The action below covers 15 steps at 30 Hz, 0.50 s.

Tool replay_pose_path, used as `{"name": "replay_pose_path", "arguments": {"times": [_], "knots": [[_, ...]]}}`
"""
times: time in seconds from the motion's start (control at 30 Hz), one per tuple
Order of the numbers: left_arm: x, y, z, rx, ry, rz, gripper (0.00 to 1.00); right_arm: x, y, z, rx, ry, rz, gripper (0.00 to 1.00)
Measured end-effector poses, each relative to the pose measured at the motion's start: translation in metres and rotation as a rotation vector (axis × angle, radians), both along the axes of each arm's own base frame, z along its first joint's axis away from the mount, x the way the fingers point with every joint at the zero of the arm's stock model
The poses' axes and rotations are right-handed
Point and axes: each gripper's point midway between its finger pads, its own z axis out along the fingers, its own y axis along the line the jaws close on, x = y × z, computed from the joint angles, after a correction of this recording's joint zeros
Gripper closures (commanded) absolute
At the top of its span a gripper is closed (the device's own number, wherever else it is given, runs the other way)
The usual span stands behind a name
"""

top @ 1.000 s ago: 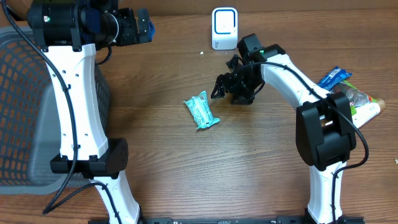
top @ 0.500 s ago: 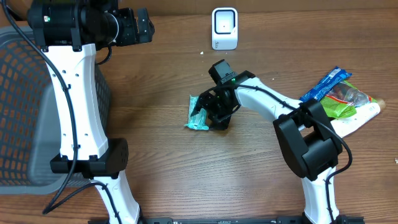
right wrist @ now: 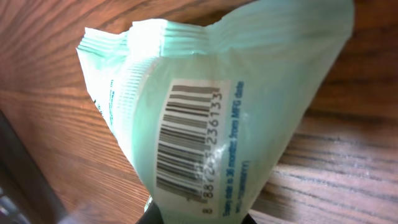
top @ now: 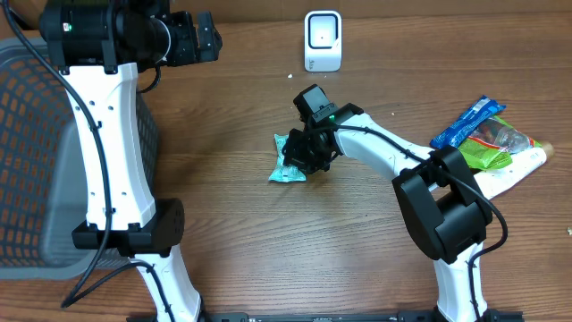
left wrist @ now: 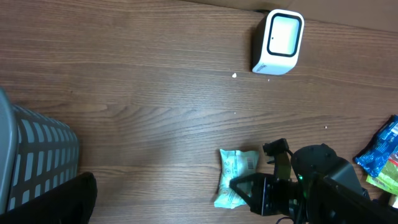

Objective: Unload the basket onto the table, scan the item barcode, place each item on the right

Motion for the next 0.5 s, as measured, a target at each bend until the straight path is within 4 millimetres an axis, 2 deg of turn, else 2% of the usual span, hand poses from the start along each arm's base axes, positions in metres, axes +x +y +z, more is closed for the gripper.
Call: {"name": "replay_pose_path", "arguments": {"times": [0.13, 0.3, 0.37, 0.47, 0.5], "knots": [[0.0, 0.0, 0.0, 0.0, 0.0, 0.0, 0.0, -0.002, -0.007, 0.001, -0.023, -0.043, 0.123, 0.96], [0.0, 0.0, 0.0, 0.0, 0.0, 0.0, 0.0, 0.002, -0.034, 0.011, -0.078, -0.141, 0.322, 0.96], [0.0, 0.0, 0.0, 0.0, 0.0, 0.0, 0.0, 0.006, -0.042, 0.023, -0.094, -0.208, 0.407, 0.96], [0.0, 0.0, 0.0, 0.0, 0.0, 0.0, 0.0, 0.011, -0.045, 0.055, -0.094, -0.337, 0.509, 0.96], [0.0, 0.0, 0.0, 0.0, 0.0, 0.0, 0.0, 0.012, -0.044, 0.073, -0.088, -0.397, 0.548, 0.96]]}}
